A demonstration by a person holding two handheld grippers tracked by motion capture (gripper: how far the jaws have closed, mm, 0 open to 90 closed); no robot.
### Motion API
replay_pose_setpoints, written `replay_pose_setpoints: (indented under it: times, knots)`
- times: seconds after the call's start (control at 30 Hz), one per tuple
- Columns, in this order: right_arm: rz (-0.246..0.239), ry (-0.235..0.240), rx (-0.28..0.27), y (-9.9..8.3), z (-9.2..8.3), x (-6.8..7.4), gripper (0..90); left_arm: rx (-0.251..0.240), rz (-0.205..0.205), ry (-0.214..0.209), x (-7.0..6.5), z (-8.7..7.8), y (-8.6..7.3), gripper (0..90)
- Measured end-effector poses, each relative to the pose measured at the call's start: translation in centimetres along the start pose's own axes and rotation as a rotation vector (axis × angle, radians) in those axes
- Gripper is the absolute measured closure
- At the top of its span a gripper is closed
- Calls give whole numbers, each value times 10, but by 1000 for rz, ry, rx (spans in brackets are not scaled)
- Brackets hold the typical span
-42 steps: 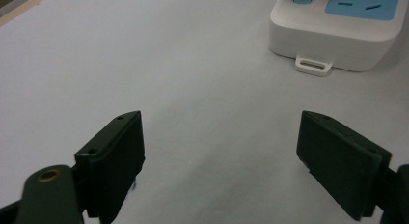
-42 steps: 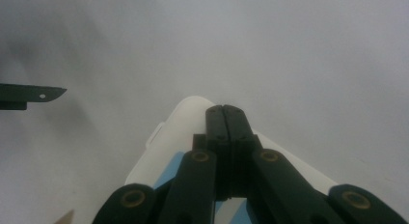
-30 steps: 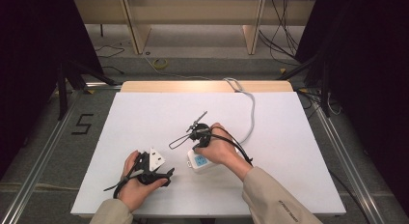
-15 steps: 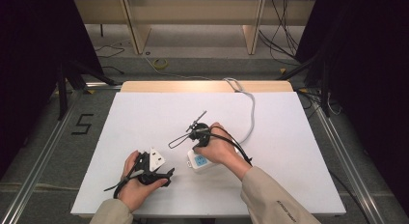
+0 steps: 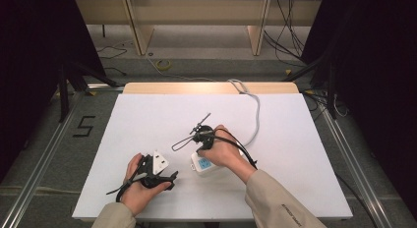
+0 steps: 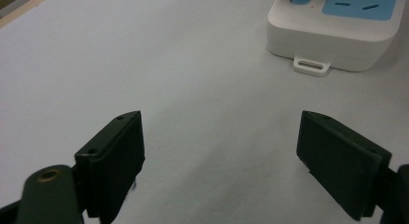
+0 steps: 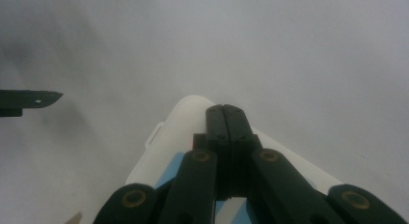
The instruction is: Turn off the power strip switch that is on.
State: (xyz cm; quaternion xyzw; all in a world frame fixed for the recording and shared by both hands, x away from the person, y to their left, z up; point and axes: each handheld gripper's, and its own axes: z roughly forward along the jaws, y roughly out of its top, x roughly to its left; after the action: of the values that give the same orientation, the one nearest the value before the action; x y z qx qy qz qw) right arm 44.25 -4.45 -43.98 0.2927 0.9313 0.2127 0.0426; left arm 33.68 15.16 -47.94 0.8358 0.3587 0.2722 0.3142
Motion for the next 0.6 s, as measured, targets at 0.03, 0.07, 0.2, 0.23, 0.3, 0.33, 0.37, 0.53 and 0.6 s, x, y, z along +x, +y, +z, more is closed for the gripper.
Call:
replay_pose_setpoints:
  times: [0.03,0.07,0.2,0.23,0.3,0.33,0.37,0.53,0.6]
  knots:
    - [-2,-2,-3,0,0,0,900,1,0,0,0,0,0,169]
    - [-3,-2,-4,0,0,0,900,1,0,-1,0,0,0,169]
    - [-7,-5,-7,-1,0,0,900,4,0,-2,0,1,0,169]
    - [-9,-5,-8,-1,0,1,900,4,0,-3,0,1,0,168]
    - [-12,-7,-11,-1,0,1,900,2,-1,-4,0,1,0,168]
    - [-12,-9,-12,-1,0,1,900,1,-3,-3,0,1,0,169]
    - [-11,-9,-13,-1,0,1,900,1,-4,-2,0,1,0,169]
    - [-7,-3,-19,-2,0,0,900,-1,-4,-4,-1,2,0,169]
    - [-7,-3,-19,-2,0,0,900,0,-4,-4,-1,2,0,169]
